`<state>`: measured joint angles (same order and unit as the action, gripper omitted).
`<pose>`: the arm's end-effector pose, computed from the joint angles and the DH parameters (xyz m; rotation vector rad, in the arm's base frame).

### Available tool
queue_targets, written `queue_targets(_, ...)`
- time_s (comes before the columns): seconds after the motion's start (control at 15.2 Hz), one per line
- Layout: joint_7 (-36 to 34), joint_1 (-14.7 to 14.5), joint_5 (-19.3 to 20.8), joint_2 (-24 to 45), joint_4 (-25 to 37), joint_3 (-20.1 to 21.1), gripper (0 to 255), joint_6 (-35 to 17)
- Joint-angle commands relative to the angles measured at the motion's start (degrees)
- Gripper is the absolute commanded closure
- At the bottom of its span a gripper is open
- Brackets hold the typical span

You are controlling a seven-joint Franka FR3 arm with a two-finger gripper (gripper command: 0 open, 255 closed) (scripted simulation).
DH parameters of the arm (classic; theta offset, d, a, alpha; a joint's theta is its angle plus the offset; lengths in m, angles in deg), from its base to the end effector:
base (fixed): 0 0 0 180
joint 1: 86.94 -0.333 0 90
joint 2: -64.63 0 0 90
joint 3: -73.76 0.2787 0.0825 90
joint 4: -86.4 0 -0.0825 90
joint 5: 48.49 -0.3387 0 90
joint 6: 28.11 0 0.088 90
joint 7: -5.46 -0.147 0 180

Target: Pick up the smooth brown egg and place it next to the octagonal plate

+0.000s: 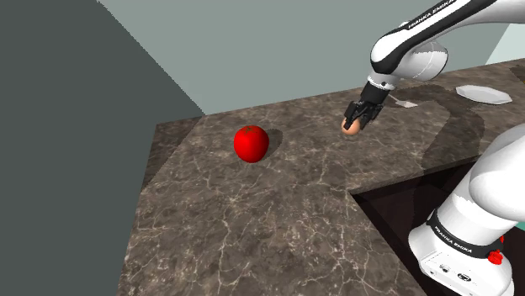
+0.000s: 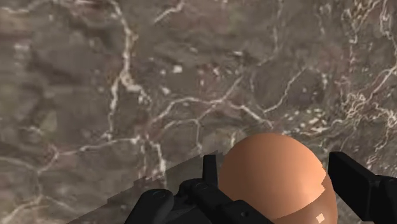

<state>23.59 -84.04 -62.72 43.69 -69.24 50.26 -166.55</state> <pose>0.3440 -0.1456 0.2940 -2.8217 0.4364 -0.1963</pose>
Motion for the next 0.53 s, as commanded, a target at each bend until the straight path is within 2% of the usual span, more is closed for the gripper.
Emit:
queue_targets(0.0,-1.01,0.57,0.94,-1.30,0.47,0.47,255,1.63)
queue_targets(0.46,-4.17,2.05,3.38,-5.33,3.00,2.02,255,7.79)
